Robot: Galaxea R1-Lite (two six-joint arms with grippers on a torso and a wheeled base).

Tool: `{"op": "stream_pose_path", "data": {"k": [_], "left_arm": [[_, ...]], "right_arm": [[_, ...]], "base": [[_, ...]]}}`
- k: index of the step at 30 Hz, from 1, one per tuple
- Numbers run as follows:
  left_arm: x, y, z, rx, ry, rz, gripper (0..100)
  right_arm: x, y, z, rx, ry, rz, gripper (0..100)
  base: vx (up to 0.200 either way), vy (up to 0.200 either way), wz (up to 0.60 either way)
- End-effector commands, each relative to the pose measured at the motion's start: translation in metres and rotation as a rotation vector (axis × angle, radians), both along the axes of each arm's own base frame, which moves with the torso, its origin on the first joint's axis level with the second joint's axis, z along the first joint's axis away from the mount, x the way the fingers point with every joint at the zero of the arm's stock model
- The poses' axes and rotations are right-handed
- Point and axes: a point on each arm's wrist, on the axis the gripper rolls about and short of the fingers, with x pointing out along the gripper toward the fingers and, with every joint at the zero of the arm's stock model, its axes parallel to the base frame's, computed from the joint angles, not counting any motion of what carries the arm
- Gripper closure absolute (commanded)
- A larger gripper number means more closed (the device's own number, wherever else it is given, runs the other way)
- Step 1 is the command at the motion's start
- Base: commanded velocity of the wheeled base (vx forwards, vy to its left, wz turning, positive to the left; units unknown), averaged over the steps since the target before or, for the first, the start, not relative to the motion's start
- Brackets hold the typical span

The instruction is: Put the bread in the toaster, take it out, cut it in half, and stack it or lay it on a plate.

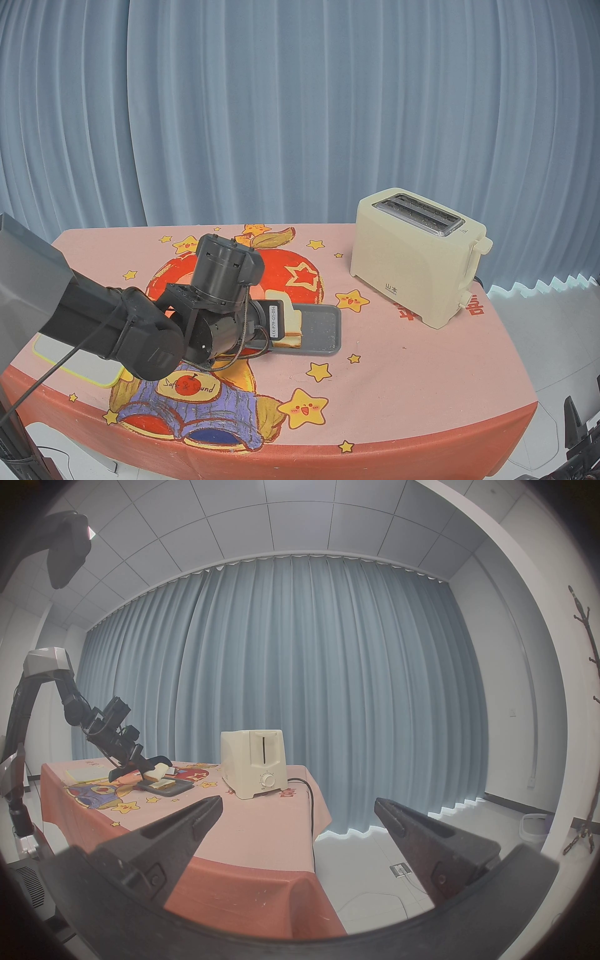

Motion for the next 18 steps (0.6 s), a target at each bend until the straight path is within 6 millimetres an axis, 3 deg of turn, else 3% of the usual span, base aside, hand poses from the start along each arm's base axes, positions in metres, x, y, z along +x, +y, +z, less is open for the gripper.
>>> {"op": "stream_pose_path", "data": {"k": [1,18], "left_arm": [[-0.0005,0.0002,-0.0001,0.000,0.000,0.000,100],[-0.0021,0.0001,-0.0021,-0.008,0.009,0.004,100]], "right_arm": [[0.0000,0.0000,-0.0051,0.000,0.001,0.000,0],[0.0000,0.0000,-0.0051,0.000,0.001,0.000,0]], "base": [[0.000,0.000,0.00],[0.000,0.000,0.00]]}}
